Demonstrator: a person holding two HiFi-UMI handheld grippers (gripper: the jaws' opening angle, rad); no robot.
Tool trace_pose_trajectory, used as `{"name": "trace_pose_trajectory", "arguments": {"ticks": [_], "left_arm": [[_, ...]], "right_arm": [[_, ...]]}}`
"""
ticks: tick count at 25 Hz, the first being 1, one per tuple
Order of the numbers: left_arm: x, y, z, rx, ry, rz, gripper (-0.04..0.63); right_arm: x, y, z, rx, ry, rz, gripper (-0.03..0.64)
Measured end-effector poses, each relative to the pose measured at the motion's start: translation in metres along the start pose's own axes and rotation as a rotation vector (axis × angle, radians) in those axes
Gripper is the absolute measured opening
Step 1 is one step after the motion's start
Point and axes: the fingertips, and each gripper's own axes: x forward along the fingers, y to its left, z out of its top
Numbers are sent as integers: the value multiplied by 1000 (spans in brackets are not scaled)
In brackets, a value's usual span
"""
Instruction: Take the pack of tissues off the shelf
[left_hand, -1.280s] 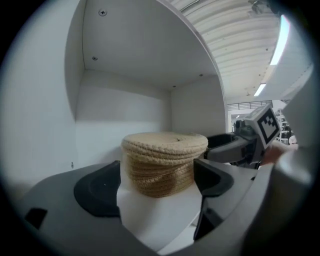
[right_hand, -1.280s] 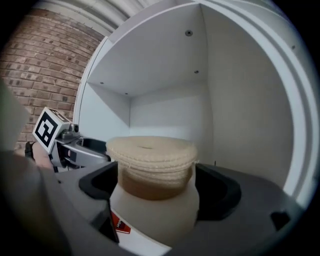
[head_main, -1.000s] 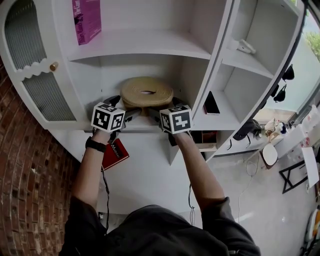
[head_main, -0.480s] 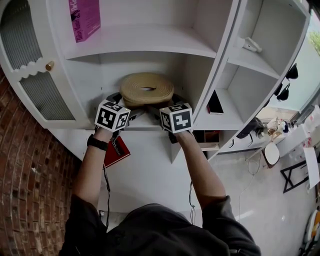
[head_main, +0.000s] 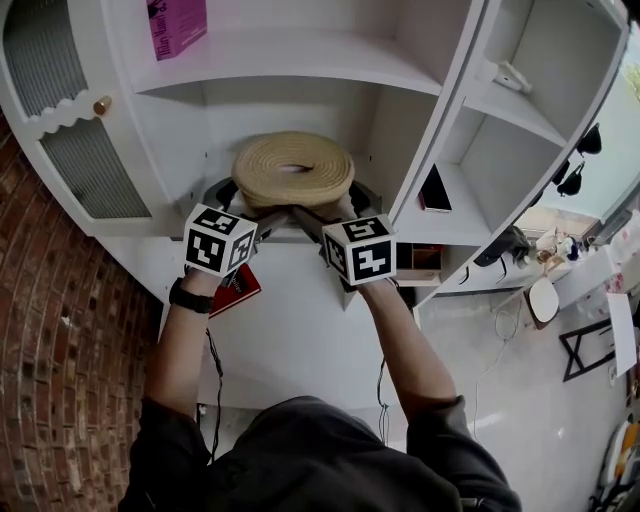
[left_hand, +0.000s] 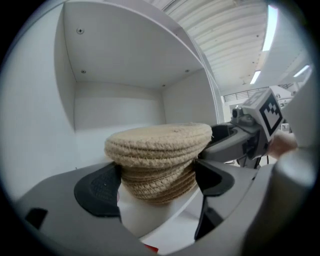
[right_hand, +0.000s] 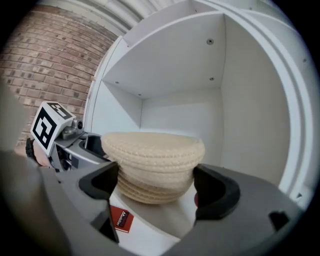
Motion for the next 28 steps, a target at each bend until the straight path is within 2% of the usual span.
{"name": "trace_pose_trajectory", "arguments": {"ticks": [6,11,18,23,28], "left_arm": [[-41,-29,6,37,-71,33,469],[-68,-56,-5,69,-94,51,468],[-105,-89,-18,94,-149,73,469],[-124,-111,-40,122,-184,102,468],[-123,-130,-73,131,-190,79,468]], "right_arm": [[-43,23,4,-38,-67,4,480],[-75,42,-11,-30,-102,7,479],[-117,69,-25,-85,-152,-5,477],[-138,86,-45,-130,-185,4,476],[-149,93,-80,-149,-184,-14,476]]}}
